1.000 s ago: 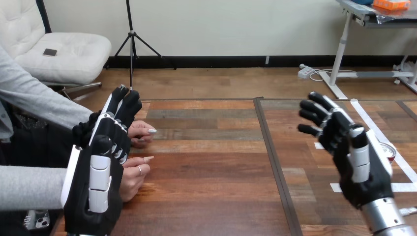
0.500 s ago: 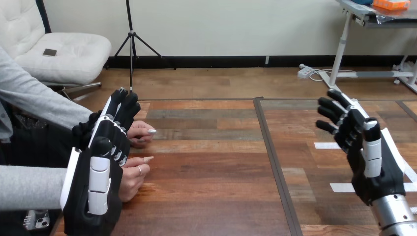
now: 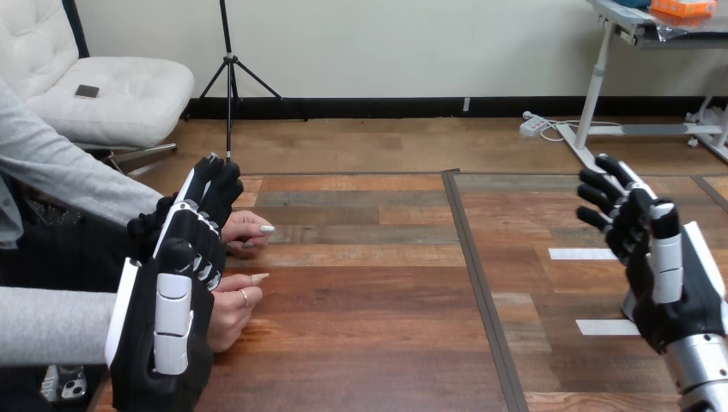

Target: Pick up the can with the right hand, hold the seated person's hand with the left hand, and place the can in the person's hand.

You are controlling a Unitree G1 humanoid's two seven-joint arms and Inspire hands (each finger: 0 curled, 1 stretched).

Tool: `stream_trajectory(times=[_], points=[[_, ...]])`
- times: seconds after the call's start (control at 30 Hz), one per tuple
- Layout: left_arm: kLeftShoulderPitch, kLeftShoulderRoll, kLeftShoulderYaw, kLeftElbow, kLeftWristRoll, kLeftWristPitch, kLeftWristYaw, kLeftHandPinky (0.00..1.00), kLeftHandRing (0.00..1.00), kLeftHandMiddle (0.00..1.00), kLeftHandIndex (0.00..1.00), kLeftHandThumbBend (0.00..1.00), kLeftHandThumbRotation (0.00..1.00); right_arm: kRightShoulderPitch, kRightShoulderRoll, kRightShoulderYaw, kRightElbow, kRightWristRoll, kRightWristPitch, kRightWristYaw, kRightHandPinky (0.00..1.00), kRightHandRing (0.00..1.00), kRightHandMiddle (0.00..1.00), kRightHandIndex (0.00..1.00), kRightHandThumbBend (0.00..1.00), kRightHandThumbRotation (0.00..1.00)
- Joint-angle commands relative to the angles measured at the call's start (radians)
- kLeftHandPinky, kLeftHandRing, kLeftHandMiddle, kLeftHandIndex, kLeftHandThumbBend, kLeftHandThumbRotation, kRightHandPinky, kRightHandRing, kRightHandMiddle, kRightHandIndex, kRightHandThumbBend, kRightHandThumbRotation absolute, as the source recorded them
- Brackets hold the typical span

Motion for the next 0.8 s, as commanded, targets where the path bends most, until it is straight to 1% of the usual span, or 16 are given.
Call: stream_trajectory(times=[0.0, 0.23, 0.4, 0.6, 0.7, 0.77], points=[[-0.031, -0.005, 0.005, -0.036, 0.004, -0.016, -0.007, 1.0, 0.95, 0.94, 0.94, 0.63, 0.99, -0.099, -0.039, -0.019, 0.035, 0.004, -0.024, 0.005, 0.9, 0.91, 0.89, 0.91, 1.0, 1.0], [-0.023, -0.002, 0.004, -0.042, -0.001, -0.005, -0.01, 1.0, 0.96, 0.95, 0.95, 0.62, 0.99, -0.122, -0.062, -0.025, 0.082, -0.012, -0.011, -0.028, 0.91, 0.91, 0.89, 0.91, 1.0, 1.0], [-0.018, -0.002, 0.005, -0.045, -0.004, 0.001, -0.008, 1.0, 0.96, 0.95, 0.95, 0.62, 0.99, -0.137, -0.072, -0.031, 0.116, -0.007, -0.02, -0.031, 0.91, 0.91, 0.89, 0.91, 0.99, 1.0], [-0.014, 0.001, 0.004, -0.051, -0.015, 0.014, -0.013, 1.0, 0.97, 0.96, 0.96, 0.61, 0.99, -0.155, -0.086, -0.036, 0.16, -0.014, -0.035, -0.05, 0.9, 0.91, 0.89, 0.91, 0.95, 1.0], [-0.016, -0.002, 0.005, -0.048, -0.016, 0.012, -0.013, 1.0, 0.97, 0.96, 0.96, 0.61, 0.99, -0.163, -0.096, -0.037, 0.177, -0.022, -0.039, -0.062, 0.89, 0.9, 0.89, 0.91, 0.94, 1.0], [-0.018, -0.002, 0.006, -0.045, -0.013, 0.009, -0.014, 1.0, 0.97, 0.96, 0.96, 0.6, 0.99, -0.17, -0.098, -0.044, 0.19, -0.017, -0.041, -0.059, 0.89, 0.9, 0.89, 0.91, 0.94, 1.0]])
